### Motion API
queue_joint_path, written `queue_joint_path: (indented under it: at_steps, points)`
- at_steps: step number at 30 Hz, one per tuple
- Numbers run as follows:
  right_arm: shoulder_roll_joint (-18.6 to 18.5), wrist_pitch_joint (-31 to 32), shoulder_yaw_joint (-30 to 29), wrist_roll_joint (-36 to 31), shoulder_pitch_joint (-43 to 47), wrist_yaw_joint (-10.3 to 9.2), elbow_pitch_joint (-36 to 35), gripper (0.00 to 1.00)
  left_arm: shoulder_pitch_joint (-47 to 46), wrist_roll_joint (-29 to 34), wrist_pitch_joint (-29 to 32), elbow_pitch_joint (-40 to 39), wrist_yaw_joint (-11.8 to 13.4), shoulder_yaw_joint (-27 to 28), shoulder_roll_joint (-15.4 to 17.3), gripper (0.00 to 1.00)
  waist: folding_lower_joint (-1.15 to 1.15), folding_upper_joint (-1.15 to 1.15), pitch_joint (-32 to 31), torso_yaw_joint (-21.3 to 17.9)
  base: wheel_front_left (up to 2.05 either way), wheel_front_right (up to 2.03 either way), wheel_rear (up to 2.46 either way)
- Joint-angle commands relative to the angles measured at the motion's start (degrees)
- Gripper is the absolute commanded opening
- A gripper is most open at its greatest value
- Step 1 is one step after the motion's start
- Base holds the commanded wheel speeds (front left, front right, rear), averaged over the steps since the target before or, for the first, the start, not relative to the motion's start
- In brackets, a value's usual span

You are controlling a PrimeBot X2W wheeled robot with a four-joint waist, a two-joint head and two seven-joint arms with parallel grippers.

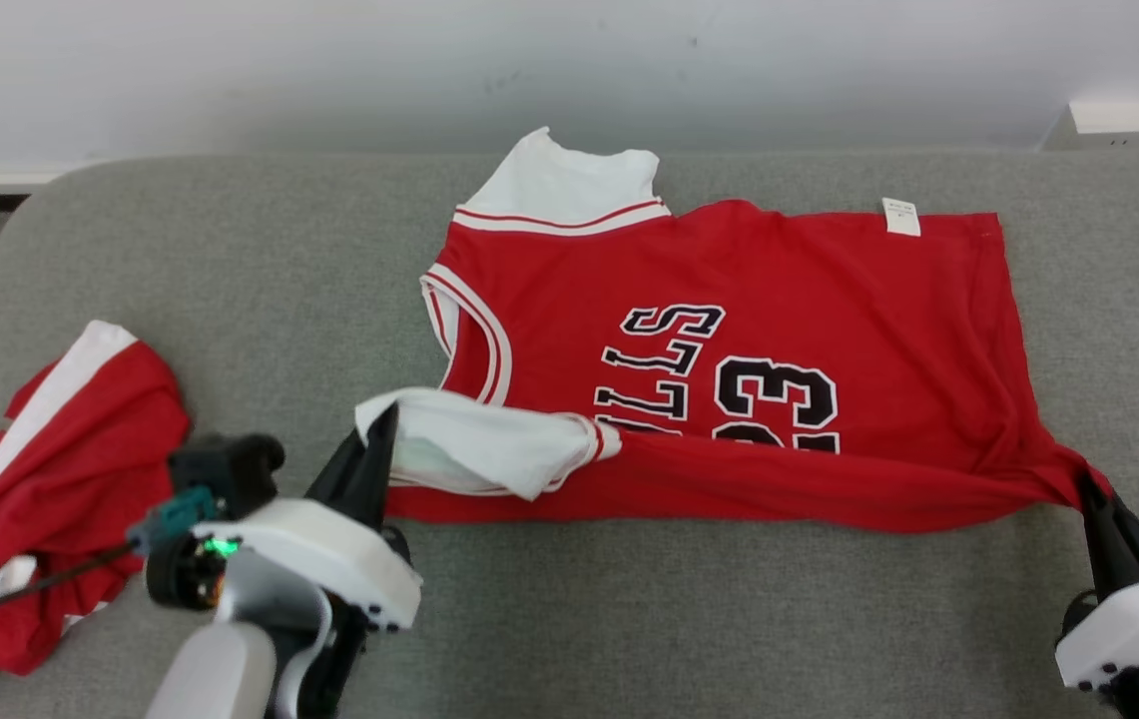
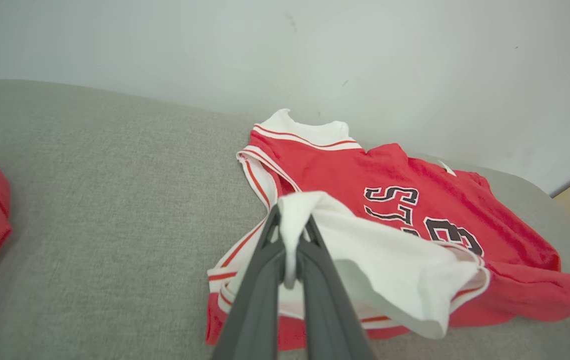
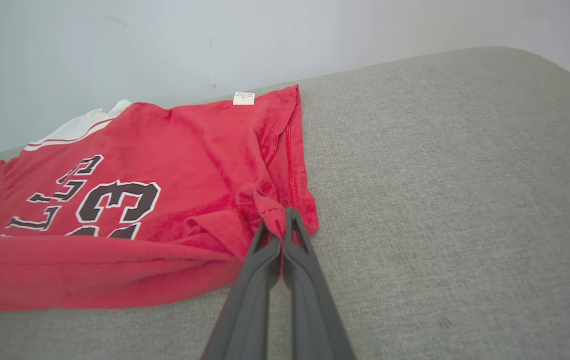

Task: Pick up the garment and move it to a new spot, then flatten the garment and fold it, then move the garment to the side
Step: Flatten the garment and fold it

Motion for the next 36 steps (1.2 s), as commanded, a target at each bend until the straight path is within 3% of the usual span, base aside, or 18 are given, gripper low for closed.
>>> queue_joint_path:
  at_steps: [1, 10, 11, 12, 13, 19, 23, 27, 36]
  points:
    - [-0.09, 0.52, -0.18, -0.30, -1.66, -0.17, 0.85, 0.00, -2.14, -0.38, 0.22, 1.12, -0.49, -0.06, 0.53, 0.00, 0.00, 0.00, 1.46, 0.46, 0.00, 0.00, 0.00]
    - [-0.35, 1.20, -0.83, -2.64, -13.44, -0.17, 12.93, 0.02, -17.61, -1.01, -1.64, 19.97, -4.31, -1.07, -0.12, 0.00, 0.00, 0.00, 5.77, 0.93, 0.00, 0.00, 0.00]
    - [-0.29, 1.26, -0.62, -2.45, -13.94, -0.17, 14.26, 0.42, -18.31, -1.25, -2.03, 21.79, -4.73, -1.35, -0.35, 0.37, 0.00, 0.00, 5.91, 0.98, 0.00, 0.00, 0.00]
    - [-0.38, 0.62, -0.37, -2.36, -14.53, -0.17, 15.11, 0.94, -18.83, -1.19, -2.32, 23.49, -5.03, -1.72, -0.42, 1.00, 0.00, 0.00, 6.02, 1.02, 0.00, 0.00, 0.00]
    - [-0.46, 0.06, -0.17, -2.30, -14.94, -0.16, 15.76, 1.00, -19.34, -1.19, -3.14, 24.66, -5.25, -1.89, -0.58, 1.00, 0.00, 0.00, 6.12, 1.08, 0.00, 0.00, 0.00]
    - [-2.50, -8.76, 2.56, -2.48, -12.11, -0.16, 14.44, 1.00, -18.05, 1.36, -11.95, 27.62, -4.94, -2.79, -0.85, 1.00, 0.00, 0.00, 5.46, 1.56, 0.00, 0.00, 0.00]
    - [-4.56, -16.96, 4.54, -4.91, -8.38, -0.16, 9.83, 1.00, -14.86, 5.00, -19.29, 25.04, -1.32, -3.06, 0.10, 1.00, 0.00, 0.00, 4.17, 1.39, 0.00, 0.00, 0.00]
    - [-5.56, -22.73, 5.60, -7.61, -5.13, -0.15, 3.96, 1.00, -10.20, 8.65, -22.26, 18.92, 3.26, -2.52, 1.28, 1.00, 0.00, 0.00, 2.57, 0.98, 0.00, 0.00, 0.00]
    - [-2.92, -21.80, 7.24, -8.81, 4.41, -0.16, -7.16, 1.00, 3.91, 11.10, -22.40, 4.81, 8.93, -1.72, 2.74, 1.00, 0.00, 0.00, -1.64, 0.06, 0.00, 0.00, 0.00]
